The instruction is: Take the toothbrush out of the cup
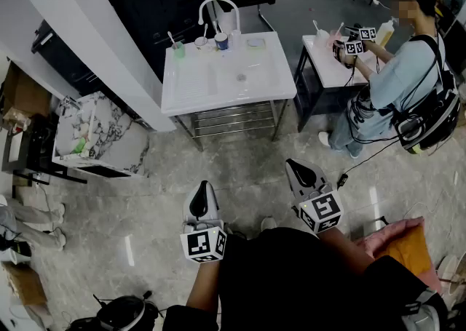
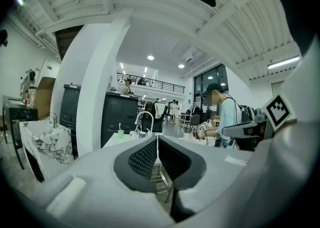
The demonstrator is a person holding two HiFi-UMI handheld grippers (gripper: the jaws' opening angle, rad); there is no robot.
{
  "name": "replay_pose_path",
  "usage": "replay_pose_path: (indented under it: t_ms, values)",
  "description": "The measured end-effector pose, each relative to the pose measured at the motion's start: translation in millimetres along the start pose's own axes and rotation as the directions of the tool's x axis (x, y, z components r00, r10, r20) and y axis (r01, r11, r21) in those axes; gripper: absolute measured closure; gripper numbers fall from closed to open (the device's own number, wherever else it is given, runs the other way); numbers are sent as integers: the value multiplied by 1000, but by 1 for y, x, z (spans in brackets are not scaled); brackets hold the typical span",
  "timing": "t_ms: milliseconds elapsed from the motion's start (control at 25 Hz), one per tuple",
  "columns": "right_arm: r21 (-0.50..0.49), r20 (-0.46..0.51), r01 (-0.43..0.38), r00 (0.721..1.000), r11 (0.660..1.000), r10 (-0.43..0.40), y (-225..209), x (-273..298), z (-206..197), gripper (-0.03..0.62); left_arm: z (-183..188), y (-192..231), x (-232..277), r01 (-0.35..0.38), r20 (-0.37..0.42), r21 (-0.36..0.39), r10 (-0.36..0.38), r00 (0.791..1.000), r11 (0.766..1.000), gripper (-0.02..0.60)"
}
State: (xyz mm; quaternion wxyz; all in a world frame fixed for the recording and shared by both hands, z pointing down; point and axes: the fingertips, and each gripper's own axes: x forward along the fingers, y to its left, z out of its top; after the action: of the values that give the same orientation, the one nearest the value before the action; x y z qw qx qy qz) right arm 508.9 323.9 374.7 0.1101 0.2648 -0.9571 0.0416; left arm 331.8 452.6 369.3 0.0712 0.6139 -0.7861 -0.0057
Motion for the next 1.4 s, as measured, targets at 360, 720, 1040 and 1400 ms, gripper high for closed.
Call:
replay_pose_path:
  t_ms: [360, 720, 1040, 1400]
  values:
    - [-17, 9, 19, 1000, 1000, -18, -8, -14, -3, 595, -3, -18, -3, 11, 7, -6, -11, 1000, 1000, 560]
    - [-10, -2, 7, 1000, 1000, -7, -6, -20, -15, 595, -8, -20, -13, -8, 4, -6, 8, 1000, 1000, 560]
    - [-2, 6, -11, 1000, 1000, 11, -12, -25, -21, 595, -11, -30, -17, -25, 2, 7, 25, 1000, 1000, 559]
    - [40, 56, -19, 998, 999, 17, -27, -38, -27, 595, -18, -52, -13, -17, -2, 28, 17, 1000, 999, 558]
